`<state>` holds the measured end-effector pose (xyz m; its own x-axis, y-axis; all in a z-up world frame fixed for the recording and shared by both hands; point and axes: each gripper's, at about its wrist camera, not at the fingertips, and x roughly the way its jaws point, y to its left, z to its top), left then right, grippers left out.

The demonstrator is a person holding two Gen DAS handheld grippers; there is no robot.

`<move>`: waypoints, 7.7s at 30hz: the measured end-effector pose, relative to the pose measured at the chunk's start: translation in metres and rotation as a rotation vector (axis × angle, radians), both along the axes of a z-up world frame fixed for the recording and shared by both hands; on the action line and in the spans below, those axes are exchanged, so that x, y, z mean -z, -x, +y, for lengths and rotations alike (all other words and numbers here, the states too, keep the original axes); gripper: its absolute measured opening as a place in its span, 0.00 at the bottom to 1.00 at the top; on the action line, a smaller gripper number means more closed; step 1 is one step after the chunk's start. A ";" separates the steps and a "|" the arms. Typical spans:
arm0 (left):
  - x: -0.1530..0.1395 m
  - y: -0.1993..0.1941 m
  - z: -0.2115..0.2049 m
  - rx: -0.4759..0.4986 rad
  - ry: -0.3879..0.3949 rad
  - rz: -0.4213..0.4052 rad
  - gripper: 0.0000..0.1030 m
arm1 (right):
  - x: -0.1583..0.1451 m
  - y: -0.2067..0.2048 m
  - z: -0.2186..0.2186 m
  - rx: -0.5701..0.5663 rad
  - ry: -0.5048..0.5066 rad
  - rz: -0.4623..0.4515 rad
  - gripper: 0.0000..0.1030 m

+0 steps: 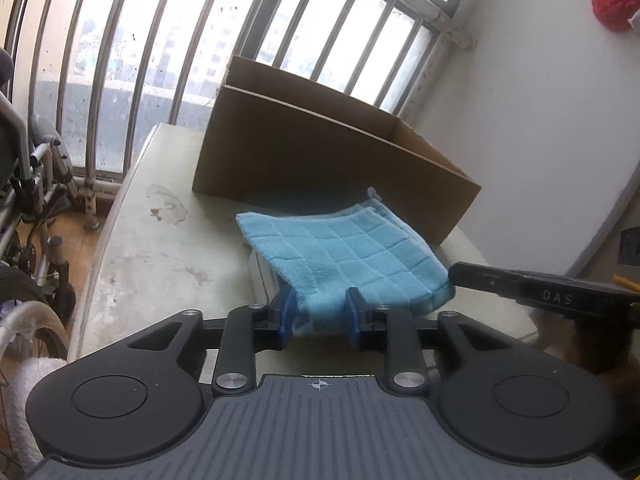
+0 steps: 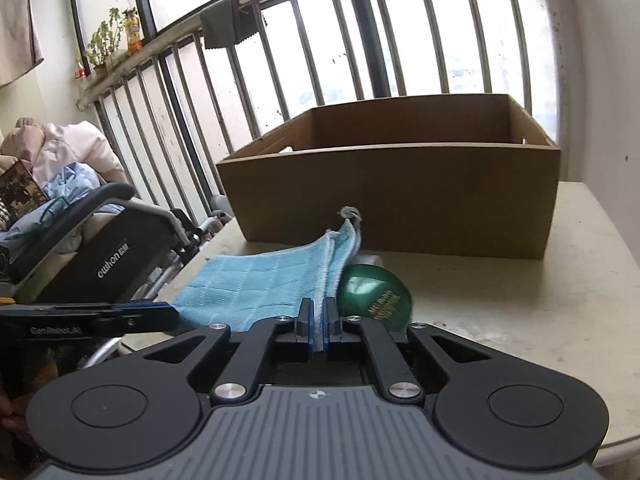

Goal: Organize objects

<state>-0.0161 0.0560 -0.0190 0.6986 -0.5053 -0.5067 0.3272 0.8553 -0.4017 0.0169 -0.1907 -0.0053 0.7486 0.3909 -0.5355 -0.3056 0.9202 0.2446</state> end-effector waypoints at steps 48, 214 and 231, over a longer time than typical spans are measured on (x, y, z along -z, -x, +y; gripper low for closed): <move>0.012 -0.105 0.003 0.063 0.070 0.092 0.08 | 0.012 -0.125 0.007 -0.278 -0.051 0.124 0.08; 0.029 -0.053 -0.034 0.068 -0.211 0.005 0.79 | 0.026 -0.048 0.022 0.038 -0.306 0.185 0.41; 0.032 -0.056 -0.017 -0.007 -0.251 -0.010 0.73 | 0.029 -0.059 0.062 -0.002 -0.231 0.208 0.39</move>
